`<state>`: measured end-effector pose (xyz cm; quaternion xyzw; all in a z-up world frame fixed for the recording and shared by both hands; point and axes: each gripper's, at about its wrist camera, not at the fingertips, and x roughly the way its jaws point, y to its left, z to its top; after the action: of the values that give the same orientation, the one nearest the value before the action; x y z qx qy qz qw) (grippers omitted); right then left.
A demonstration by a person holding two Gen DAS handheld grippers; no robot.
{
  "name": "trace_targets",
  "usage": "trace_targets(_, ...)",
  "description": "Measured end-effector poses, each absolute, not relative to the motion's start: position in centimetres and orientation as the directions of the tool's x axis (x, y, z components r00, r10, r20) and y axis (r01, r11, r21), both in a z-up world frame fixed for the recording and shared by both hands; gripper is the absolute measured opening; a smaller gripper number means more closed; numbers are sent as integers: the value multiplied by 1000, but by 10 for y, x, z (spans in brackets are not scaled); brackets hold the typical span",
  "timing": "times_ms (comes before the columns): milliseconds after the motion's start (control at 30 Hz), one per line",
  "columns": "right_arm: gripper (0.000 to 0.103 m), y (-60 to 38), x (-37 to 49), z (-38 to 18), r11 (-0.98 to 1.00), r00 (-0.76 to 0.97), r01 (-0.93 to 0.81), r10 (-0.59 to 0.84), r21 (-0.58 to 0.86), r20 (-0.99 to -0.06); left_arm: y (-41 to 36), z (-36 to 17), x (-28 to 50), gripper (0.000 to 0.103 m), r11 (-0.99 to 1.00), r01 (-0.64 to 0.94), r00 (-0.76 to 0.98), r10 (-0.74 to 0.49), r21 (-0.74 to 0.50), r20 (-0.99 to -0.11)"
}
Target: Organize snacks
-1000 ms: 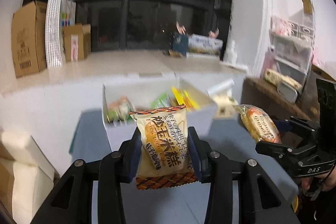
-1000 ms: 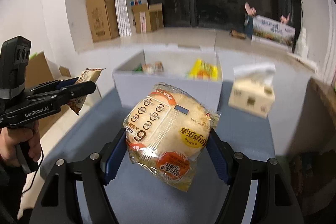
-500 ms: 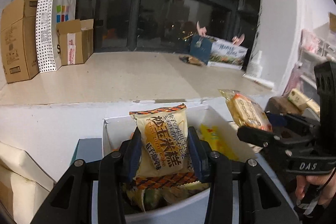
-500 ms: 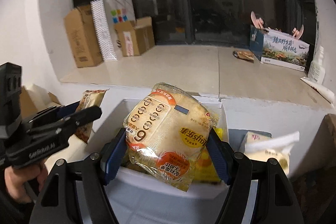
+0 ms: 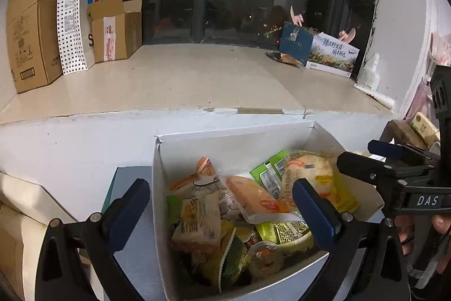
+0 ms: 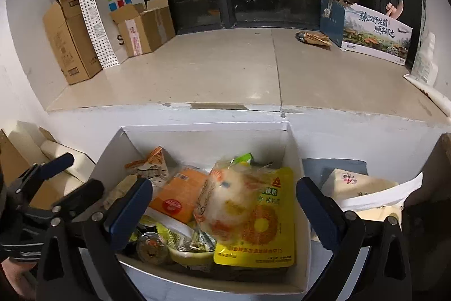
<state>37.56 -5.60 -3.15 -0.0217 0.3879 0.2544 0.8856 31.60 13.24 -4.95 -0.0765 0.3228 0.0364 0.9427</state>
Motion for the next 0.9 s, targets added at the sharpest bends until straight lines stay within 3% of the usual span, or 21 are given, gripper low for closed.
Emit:
trace_targets(233, 103, -53, 343, -15, 867, 636, -496, 407, 58, -655, 123, -20, 272, 103, 983, -169, 855, 110, -73, -508)
trace_targets(533, 103, -94, 257, 37, 853, 731, -523, 456, 13, -509, 120, 16, 186, 103, 971, -159, 901, 68, -178, -429)
trace_targets(667, 103, -113, 215, 48, 834, 706, -550, 494, 46, -508, 94, 22, 140, 103, 984, -130, 915, 72, -123, -397)
trace_targets(767, 103, -127, 174, 52, 803, 703, -595, 539, 31, -464, 71, 19, 108, 103, 991, -95, 912, 49, -95, -406)
trace_targets(900, 103, -147, 123, 47, 817, 720, -576, 516, 15, -464, 50, 11, 71, 103, 988, -19, 886, -56, -156, -460)
